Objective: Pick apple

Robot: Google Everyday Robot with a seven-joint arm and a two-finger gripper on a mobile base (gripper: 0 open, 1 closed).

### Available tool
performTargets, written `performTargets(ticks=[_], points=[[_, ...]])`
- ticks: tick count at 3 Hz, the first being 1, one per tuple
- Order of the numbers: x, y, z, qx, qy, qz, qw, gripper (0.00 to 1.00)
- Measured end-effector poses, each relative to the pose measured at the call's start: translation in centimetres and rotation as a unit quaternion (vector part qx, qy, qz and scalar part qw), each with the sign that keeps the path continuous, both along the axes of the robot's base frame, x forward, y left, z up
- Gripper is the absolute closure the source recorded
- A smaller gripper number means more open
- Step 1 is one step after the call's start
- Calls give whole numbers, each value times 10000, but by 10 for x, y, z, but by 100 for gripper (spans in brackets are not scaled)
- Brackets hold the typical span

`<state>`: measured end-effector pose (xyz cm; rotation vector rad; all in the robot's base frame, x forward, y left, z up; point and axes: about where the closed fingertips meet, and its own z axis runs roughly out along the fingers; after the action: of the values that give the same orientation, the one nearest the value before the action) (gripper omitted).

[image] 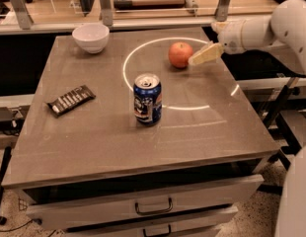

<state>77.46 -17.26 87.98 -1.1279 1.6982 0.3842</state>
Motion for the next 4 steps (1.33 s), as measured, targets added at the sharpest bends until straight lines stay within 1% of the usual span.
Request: performTargets(ticks=[1,2,3,4], points=[[21,15,-5,378,-9,18,9993,0],[18,37,-1,728,183,188,9970,0],[-3,66,8,1191,493,546,9901,0],[-17,85,8,1394,692,766,9848,0]])
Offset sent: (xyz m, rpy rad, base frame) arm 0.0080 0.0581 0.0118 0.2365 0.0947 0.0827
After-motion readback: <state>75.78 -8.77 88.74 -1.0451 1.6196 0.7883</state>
